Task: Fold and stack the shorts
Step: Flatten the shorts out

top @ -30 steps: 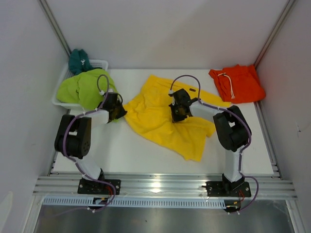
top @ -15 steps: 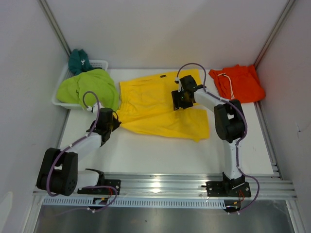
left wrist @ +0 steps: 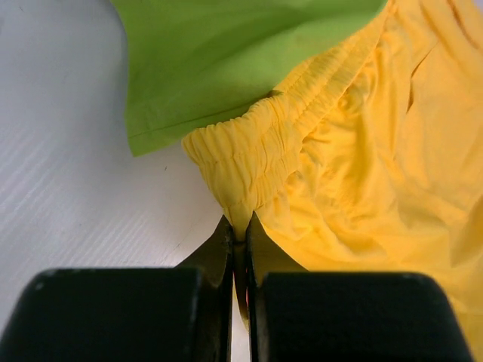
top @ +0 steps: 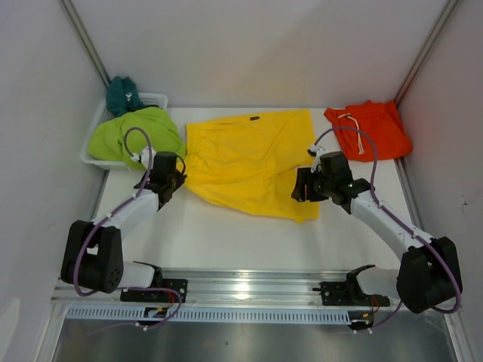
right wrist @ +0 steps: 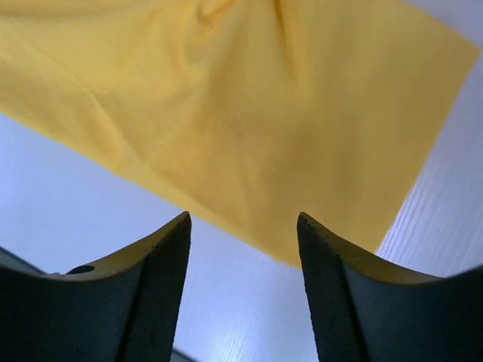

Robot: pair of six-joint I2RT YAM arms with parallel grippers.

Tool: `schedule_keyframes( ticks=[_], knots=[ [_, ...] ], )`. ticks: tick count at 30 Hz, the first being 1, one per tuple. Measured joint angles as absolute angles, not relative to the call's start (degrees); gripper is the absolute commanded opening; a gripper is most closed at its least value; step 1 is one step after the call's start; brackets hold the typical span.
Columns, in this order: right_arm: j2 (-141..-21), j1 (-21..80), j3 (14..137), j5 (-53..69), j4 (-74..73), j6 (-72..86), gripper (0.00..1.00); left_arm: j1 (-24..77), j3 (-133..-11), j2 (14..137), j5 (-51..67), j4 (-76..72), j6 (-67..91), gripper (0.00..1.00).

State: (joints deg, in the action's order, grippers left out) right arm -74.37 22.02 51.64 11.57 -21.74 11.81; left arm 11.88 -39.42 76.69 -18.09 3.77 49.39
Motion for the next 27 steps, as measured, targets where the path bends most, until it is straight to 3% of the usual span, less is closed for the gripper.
schedule_keyframes(
  ticks=[10, 17, 27],
  knots=[
    [-65.2, 25.4, 39.5, 10.5, -26.2, 19.0, 0.50, 11.9, -55.2, 82.2, -24.1, 19.4, 55.1, 0.00],
    [-63.0, 34.1, 37.3, 9.7, -24.9, 25.6, 0.49, 11.9, -56.1, 85.3, -25.0, 24.5, 57.1, 0.00],
    [-64.8, 36.6, 32.2, 7.4, -22.5, 31.8, 0.50, 11.9, -56.1, 85.2, -25.4, 24.9, 57.6, 0.00]
  ],
)
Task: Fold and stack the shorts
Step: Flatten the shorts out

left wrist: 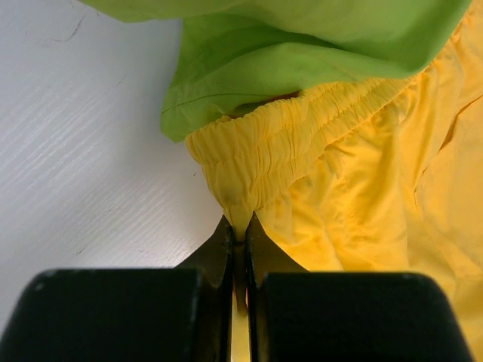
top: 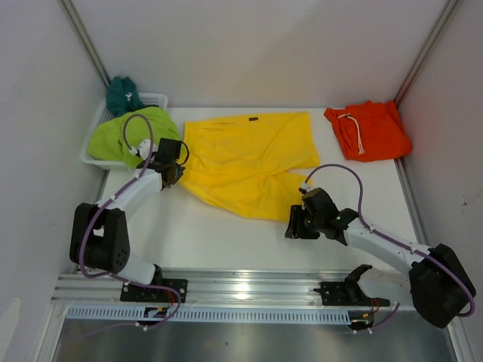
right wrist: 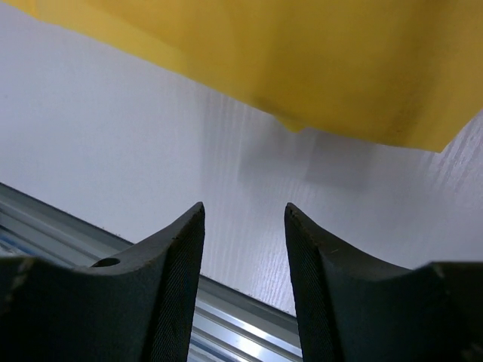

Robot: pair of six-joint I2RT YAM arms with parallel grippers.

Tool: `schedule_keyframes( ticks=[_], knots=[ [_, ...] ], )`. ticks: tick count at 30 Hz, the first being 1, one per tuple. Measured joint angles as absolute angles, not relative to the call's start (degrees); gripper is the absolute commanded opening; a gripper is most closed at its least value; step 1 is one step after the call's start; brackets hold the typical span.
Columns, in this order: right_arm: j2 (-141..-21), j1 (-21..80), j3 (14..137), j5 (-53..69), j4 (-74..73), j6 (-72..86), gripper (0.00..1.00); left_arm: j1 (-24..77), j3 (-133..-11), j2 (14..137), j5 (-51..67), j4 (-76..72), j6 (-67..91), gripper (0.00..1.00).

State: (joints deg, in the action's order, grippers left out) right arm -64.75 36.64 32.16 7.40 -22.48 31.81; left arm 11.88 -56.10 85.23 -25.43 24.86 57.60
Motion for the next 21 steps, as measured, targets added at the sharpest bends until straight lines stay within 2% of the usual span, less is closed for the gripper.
schedule_keyframes(
  ticks=[7, 14, 18, 21],
  knots=[
    [-69.8, 36.7, 30.8, 4.5, -17.2, 33.5, 0.51, 11.9, -56.0, 83.9, -25.4, 24.8, 57.6, 0.00],
    [-73.3, 36.1, 31.0, 2.3, -11.0, 33.9, 0.60, 11.9, -54.8, 82.9, -25.4, 24.6, 57.5, 0.00],
    [-74.8, 36.0, 32.1, -0.1, -10.2, 33.4, 0.57, 11.9, -54.3, 82.9, -25.4, 24.5, 57.5, 0.00],
    [-75.7, 35.7, 32.6, -1.3, -9.9, 32.8, 0.50, 11.9, -54.3, 82.9, -25.4, 24.5, 57.4, 0.00]
  ],
)
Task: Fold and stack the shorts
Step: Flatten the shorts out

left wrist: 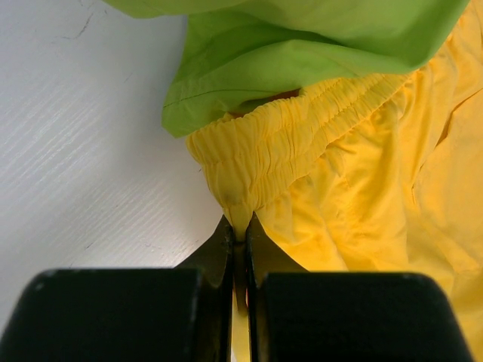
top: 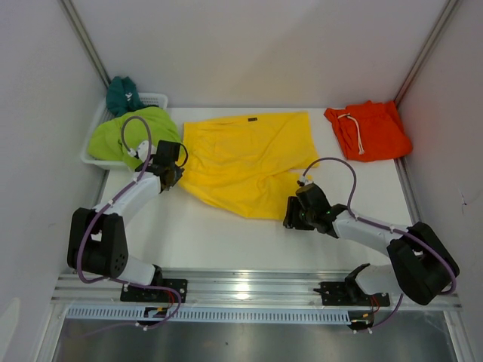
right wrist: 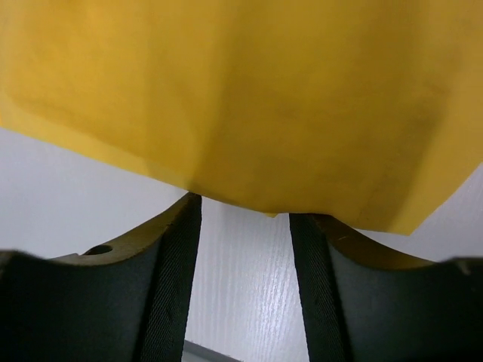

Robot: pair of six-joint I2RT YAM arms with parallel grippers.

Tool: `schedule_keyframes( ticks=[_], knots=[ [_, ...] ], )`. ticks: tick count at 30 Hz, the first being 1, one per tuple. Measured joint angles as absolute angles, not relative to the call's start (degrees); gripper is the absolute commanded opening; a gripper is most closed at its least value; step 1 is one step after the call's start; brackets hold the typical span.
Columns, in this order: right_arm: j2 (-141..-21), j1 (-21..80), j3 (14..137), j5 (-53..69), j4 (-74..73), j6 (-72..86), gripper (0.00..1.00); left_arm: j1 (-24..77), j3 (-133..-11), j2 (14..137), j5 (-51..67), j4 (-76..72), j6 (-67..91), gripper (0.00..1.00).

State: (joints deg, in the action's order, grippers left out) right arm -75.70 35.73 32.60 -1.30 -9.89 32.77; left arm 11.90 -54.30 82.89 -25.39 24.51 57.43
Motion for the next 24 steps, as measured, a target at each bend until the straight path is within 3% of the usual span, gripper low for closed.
schedule_keyframes(
  ticks=[1, 8, 12, 13, 16, 24],
  knots=[
    [-75.9, 35.6, 32.6, -1.5, -9.8, 32.8, 0.45, 11.9, -54.3, 82.9, -25.4, 24.5, 57.4, 0.00],
    [-75.8, 35.5, 32.4, -3.8, -8.3, 32.8, 0.38, 11.9, -54.3, 82.8, -25.5, 24.5, 57.3, 0.00],
    [-75.6, 35.5, 32.4, -5.2, -7.5, 32.7, 0.28, 11.9, -54.2, 82.8, -25.5, 24.3, 56.9, 0.00],
    [-75.6, 35.5, 32.4, -5.5, -7.2, 32.6, 0.17, 11.9, -54.1, 82.8, -25.5, 24.3, 56.9, 0.00],
    [-75.6, 35.4, 32.5, -6.3, -6.9, 31.8, 0.00, 12.0, -54.1, 82.8, -25.5, 24.1, 56.9, 0.00],
    [-72.9, 35.3, 35.5, -9.7, -11.4, 30.0, 0.00, 12.1, -54.5, 82.8, -26.7, 24.4, 56.3, 0.00]
  ],
)
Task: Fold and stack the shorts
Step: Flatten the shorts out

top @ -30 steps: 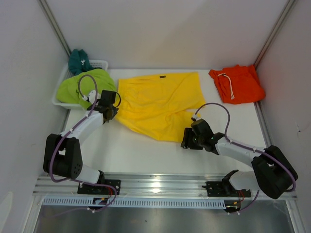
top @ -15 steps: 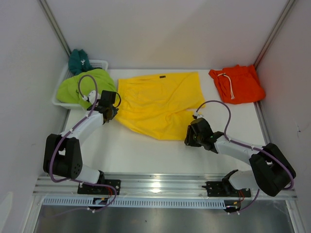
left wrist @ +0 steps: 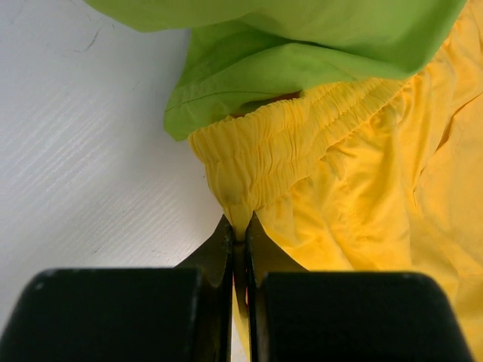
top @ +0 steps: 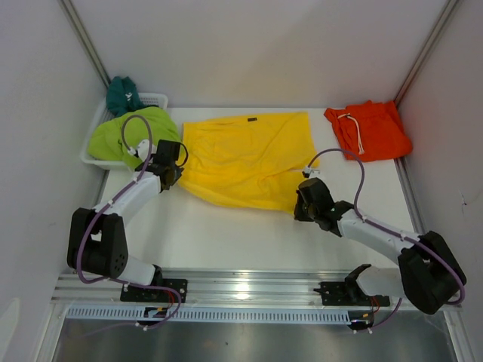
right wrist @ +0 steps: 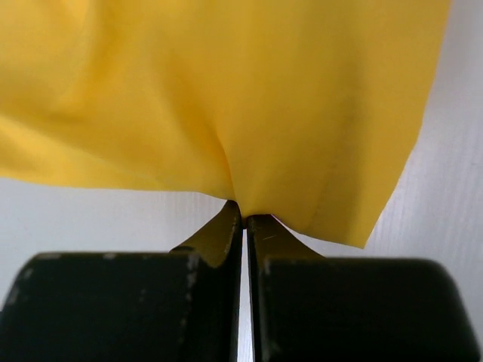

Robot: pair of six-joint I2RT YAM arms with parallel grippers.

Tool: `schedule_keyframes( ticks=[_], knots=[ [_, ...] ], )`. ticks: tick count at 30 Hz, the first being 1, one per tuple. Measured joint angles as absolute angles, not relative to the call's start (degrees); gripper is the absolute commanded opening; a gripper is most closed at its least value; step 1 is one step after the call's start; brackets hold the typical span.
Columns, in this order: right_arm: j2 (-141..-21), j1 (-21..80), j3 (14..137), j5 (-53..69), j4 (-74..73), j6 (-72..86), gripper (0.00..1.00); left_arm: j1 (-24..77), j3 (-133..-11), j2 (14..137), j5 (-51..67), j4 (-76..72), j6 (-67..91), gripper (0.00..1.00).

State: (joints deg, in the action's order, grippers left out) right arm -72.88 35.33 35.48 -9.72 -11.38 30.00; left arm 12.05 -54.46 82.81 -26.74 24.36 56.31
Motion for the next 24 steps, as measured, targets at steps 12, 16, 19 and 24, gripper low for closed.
schedule_keyframes(
  ticks=[12, 16, 19, 24],
  knots=[
    [-61.5, 32.7, 36.3, -8.8, -17.2, 28.7, 0.00, 12.0, -65.4, 86.7, -26.9, 27.6, 53.8, 0.00],
    [-54.7, 35.3, 32.4, -7.0, -16.9, 28.4, 0.00, 11.7, -70.2, 90.7, -26.4, 29.7, 52.7, 0.00],
    [-50.6, 37.8, 29.5, -5.3, -16.8, 28.5, 0.15, 11.6, -74.0, 94.0, -25.8, 31.3, 52.4, 0.00],
    [-50.6, 39.2, 27.3, -4.3, -19.5, 28.8, 0.79, 10.8, -74.8, 95.0, -26.5, 32.2, 52.0, 0.00]
  ],
)
